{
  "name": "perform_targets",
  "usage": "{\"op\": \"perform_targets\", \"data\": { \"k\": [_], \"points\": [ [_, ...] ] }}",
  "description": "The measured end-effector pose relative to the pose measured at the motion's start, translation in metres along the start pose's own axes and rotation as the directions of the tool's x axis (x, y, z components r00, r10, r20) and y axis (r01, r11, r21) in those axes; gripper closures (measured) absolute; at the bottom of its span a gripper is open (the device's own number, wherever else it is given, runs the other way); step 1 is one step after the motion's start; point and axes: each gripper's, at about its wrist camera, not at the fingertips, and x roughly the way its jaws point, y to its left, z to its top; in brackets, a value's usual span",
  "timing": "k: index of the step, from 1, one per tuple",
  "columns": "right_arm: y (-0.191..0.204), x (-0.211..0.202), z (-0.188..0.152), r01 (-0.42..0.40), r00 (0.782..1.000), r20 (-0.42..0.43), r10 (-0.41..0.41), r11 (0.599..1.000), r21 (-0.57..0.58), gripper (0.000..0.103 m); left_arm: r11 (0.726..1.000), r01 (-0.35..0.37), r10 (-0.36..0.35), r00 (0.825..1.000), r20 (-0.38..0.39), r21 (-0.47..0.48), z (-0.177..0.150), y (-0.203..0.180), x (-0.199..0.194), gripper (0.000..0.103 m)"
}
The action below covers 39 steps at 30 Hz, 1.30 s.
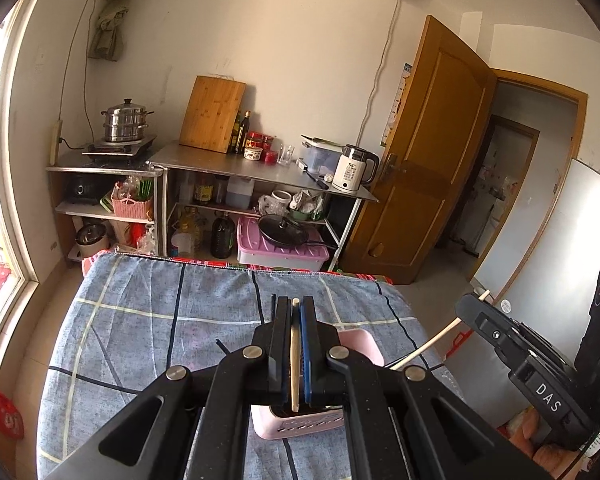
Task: Organize utensils
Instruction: 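Lower the held chopsticks into the basket and open both tools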
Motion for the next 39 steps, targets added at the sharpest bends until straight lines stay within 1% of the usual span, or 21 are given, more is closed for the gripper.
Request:
{"op": "perform_targets", "data": {
  "k": [5, 12, 18, 22, 26, 28, 31, 39],
  "points": [
    [0.001, 0.018, -0.012, 0.009, 0.999, -0.04, -0.009, 1.0, -0.007, 0.098, 1.0, -0.005, 0.005, 0.999, -0.034, -0.008, -0.014, 0.006, 0.019, 0.099],
    [-0.001, 0.037, -0.029, 0.012, 0.994, -0.108, -0.013, 1.0, -0.012, 0.098, 1.0, -0.015, 0.016, 0.997, -0.081, 0.011, -0.031, 0.006, 0.038, 0.099],
    [-0.005, 0.047, -0.041, 0.013, 0.987, -0.162, -0.015, 1.0, -0.012, 0.098, 0.999, -0.028, 0.03, 0.993, -0.117, 0.018, -0.044, 0.008, 0.051, 0.099],
    [-0.005, 0.048, -0.044, 0.01, 0.984, -0.179, -0.014, 1.0, -0.022, 0.098, 0.999, -0.035, 0.038, 0.99, -0.134, 0.027, -0.05, 0.009, 0.055, 0.099],
    [-0.003, 0.046, -0.043, 0.006, 0.981, -0.192, -0.013, 0.999, -0.036, 0.097, 0.998, -0.042, 0.048, 0.99, -0.134, 0.045, -0.051, 0.006, 0.052, 0.098],
    [-0.002, 0.041, -0.043, 0.004, 0.982, -0.186, -0.011, 0.999, -0.041, 0.093, 0.998, -0.043, 0.048, 0.991, -0.128, 0.045, -0.051, 0.005, 0.048, 0.096],
    [-0.002, 0.032, -0.041, 0.0, 0.985, -0.171, -0.007, 0.999, -0.041, 0.091, 0.998, -0.05, 0.055, 0.993, -0.107, 0.047, -0.049, 0.005, 0.037, 0.092],
    [-0.004, -0.008, -0.04, -0.001, 0.994, -0.112, -0.004, 0.999, -0.047, 0.091, 0.997, -0.05, 0.053, 0.997, -0.05, 0.06, -0.056, -0.001, 0.0, 0.091]
  ]
}}
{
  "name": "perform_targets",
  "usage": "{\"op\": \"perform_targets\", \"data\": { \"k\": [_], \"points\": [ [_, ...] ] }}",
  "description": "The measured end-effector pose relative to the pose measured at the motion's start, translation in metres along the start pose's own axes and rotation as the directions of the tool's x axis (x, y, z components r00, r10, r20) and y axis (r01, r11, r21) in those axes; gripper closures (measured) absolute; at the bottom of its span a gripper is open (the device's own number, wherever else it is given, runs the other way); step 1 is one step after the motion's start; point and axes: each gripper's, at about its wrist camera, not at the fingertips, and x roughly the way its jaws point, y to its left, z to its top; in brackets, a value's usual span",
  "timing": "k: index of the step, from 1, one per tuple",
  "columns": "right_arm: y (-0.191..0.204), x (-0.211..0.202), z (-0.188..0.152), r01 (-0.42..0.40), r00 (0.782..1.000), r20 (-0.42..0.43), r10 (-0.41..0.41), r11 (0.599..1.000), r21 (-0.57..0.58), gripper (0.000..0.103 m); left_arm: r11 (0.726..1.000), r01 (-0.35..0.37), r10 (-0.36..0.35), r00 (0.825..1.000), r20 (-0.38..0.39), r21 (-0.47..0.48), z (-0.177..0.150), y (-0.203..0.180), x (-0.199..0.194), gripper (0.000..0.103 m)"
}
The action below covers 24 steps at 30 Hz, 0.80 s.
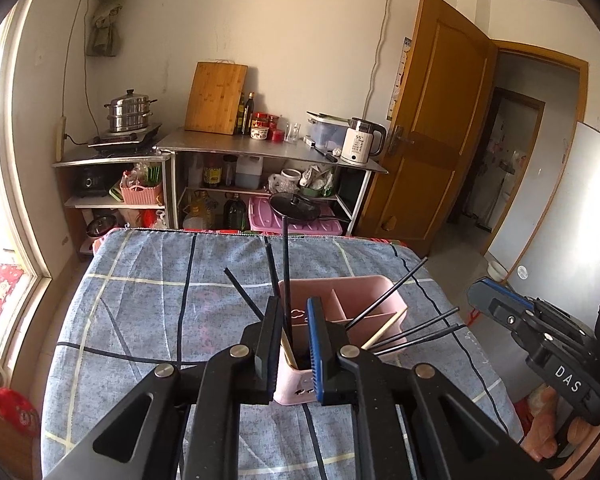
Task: Organize utensils
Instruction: 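Lower the held chopsticks into the basket and open both tools, then withdraw both tools from the basket toward the metal chopsticks on the cloth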
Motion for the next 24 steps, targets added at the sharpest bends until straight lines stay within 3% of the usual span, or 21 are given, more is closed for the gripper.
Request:
{"op": "perform_targets", "data": {
  "k": [11, 24],
  "points": [
    [-0.012, -0.04, -0.049, 0.012, 1.0, -0.016, -0.012, 1.0, 0.027, 0.091, 0.999, 0.025, -0.025, 1.0, 0.013, -0.021, -0.06, -0.012, -0.033, 0.091],
    [-0.021, -0.059, -0.113, 0.012, 0.995, -0.097, -0.006, 0.998, 0.062, 0.091, 0.999, 0.039, -0.037, 0.997, -0.06, 0.031, -0.132, -0.046, -0.039, 0.091]
  ]
}}
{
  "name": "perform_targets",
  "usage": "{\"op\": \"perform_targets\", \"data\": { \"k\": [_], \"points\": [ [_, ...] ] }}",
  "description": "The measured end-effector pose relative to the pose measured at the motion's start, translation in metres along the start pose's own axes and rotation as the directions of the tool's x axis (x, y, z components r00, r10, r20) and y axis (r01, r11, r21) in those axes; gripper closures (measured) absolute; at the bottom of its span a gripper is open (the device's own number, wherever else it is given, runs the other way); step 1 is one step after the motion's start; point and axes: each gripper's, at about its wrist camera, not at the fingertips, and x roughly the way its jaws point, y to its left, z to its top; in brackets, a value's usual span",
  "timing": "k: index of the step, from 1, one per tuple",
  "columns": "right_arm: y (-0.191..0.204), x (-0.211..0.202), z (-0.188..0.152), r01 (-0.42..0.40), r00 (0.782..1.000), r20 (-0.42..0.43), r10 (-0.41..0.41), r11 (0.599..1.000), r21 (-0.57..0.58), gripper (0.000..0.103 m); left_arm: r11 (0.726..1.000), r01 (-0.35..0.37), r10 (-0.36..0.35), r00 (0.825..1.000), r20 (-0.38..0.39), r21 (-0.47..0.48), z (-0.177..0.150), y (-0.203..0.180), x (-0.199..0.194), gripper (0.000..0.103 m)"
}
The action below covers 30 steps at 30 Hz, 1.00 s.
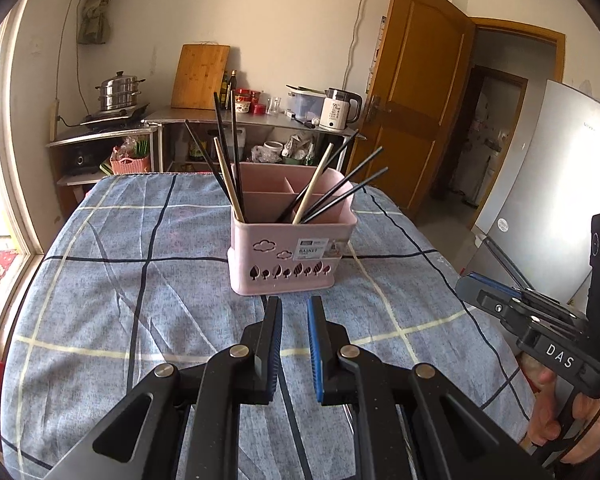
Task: Organize utensils
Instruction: 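Withdraw both tools from the basket toward the metal chopsticks on the cloth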
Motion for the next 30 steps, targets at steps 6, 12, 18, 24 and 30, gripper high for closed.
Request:
{"op": "perform_targets", "data": {
  "k": [6, 12, 18, 24, 30],
  "points": [
    [-0.007, -0.002, -0.021, 0.002, 0.999, -0.034, -0.001, 1.0, 0.019, 0.091, 1.0, 0.005, -0.006, 0.999, -0.046, -0.006, -0.022, -0.006, 0.008, 0.091],
    [-0.013, 0.003, -0.043, 0.005, 0.996, -0.086, -0.003, 0.999, 0.033, 0.091, 1.0, 0.007, -0.01, 0.994, -0.11, -0.027, -0.045, -0.007, 0.024, 0.091],
    [-0.014, 0.015, -0.061, -0.001, 0.989, -0.148, 0.006, 0.999, 0.033, 0.091, 0.999, 0.013, -0.018, 0.988, -0.152, -0.032, -0.058, -0.009, 0.035, 0.091],
    [-0.011, 0.036, -0.082, -0.011, 0.973, -0.229, 0.018, 0.999, 0.031, 0.091, 0.999, 0.02, -0.029, 0.982, -0.185, -0.047, -0.065, -0.008, 0.044, 0.091],
    [-0.008, 0.056, -0.097, -0.012, 0.954, -0.301, 0.017, 1.0, 0.016, 0.091, 0.997, 0.036, -0.05, 0.973, -0.225, -0.066, -0.071, -0.008, 0.056, 0.091]
  ]
}}
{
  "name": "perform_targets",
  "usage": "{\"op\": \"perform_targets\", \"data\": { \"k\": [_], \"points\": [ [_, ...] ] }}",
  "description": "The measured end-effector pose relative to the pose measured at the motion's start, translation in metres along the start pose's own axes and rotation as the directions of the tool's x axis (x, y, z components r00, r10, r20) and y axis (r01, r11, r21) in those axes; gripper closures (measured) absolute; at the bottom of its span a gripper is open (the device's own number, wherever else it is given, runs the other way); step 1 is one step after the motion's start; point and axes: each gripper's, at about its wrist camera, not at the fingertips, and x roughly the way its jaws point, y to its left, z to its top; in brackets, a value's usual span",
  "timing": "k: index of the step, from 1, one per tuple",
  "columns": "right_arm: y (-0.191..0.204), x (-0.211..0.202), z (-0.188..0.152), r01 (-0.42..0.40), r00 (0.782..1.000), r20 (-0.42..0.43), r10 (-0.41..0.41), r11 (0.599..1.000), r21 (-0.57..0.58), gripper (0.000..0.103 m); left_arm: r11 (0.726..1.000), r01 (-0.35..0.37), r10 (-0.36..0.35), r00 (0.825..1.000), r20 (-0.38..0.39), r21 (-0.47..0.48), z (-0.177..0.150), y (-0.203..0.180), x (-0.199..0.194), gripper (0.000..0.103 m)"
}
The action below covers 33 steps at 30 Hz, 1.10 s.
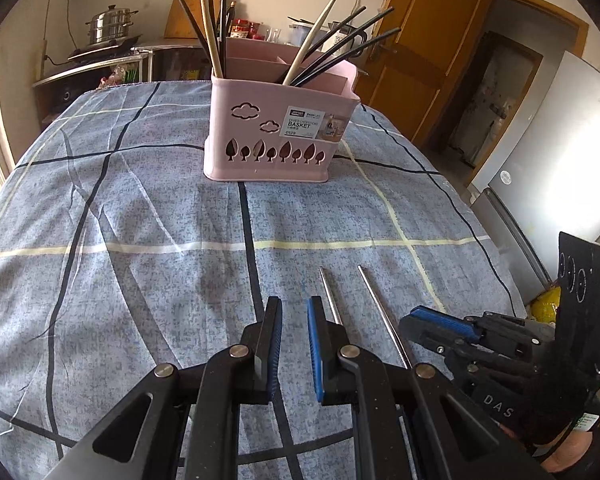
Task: Organize utensils
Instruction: 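Withdraw both tools from the basket toward the metal chopsticks on the cloth, then close the left tool on a metal chopstick while the right tool grasps another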
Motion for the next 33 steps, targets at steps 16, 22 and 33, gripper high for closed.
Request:
{"op": "perform_targets", "data": {
  "k": [16, 22, 33],
  "points": [
    [-0.028, 0.004, -0.004, 0.037, 0.998, -0.061, -0.035, 0.999, 0.039, 0.094, 0.999, 0.036, -0.037, 0.992, -0.117, -0.009, 0.008, -0.019, 0.06, 0.085],
    [-0.041, -0.002, -0.006, 0.056, 0.996, -0.066, -0.053, 0.997, 0.056, 0.094, 0.997, -0.032, 0.039, 0.995, -0.089, 0.075, 0.007, -0.031, 0.069, 0.089],
    [-0.047, 0.006, 0.011, 0.094, 0.994, -0.066, -0.09, 0.994, 0.059, 0.092, 0.994, -0.064, 0.073, 0.992, -0.103, 0.091, 0.009, -0.012, 0.06, 0.096]
  ]
}}
